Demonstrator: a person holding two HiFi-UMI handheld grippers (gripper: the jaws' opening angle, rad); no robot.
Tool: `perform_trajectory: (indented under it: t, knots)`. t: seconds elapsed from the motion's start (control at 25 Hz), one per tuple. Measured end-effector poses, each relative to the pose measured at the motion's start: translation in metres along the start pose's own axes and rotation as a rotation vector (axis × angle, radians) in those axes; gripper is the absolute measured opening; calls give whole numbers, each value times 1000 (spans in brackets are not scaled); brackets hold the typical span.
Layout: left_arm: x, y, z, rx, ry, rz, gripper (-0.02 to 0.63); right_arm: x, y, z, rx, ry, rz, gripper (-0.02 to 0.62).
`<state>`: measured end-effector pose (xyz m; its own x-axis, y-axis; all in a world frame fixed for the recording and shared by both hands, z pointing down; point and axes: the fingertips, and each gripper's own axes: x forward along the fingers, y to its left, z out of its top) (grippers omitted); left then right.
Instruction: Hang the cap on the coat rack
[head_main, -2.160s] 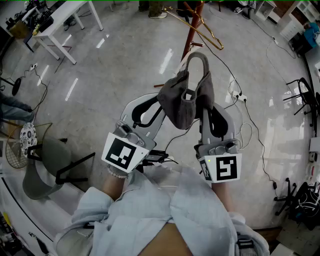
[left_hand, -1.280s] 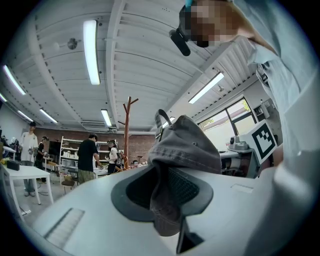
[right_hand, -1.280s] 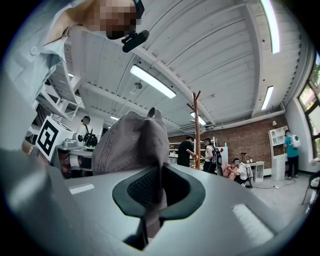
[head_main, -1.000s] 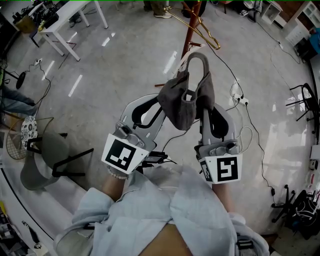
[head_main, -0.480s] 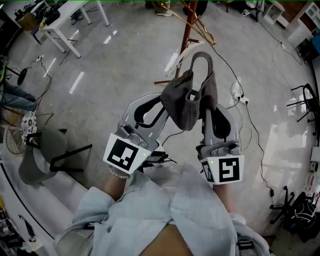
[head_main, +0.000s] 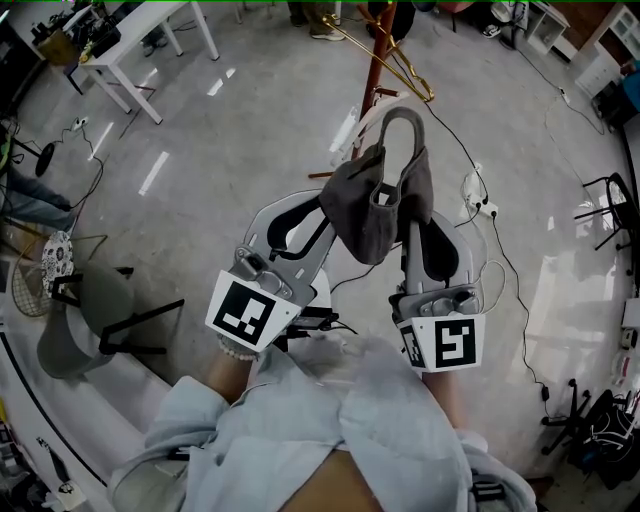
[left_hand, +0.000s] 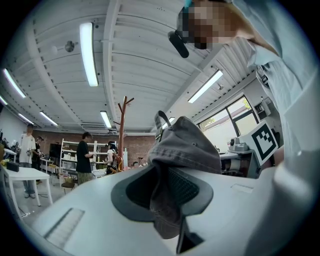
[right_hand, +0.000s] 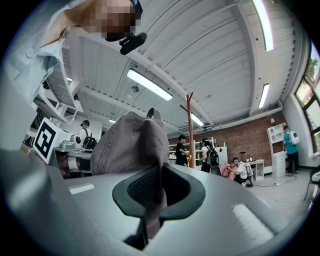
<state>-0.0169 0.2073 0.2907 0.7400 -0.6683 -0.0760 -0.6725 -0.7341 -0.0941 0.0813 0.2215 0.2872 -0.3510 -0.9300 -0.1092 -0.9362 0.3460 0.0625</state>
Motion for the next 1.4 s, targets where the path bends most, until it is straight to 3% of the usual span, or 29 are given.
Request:
perform_trajectory:
  t: [1.4]
  knots:
    - [139,181,-20,-37,-28,-70,74,212,-55,-15,-51,41,-65,17]
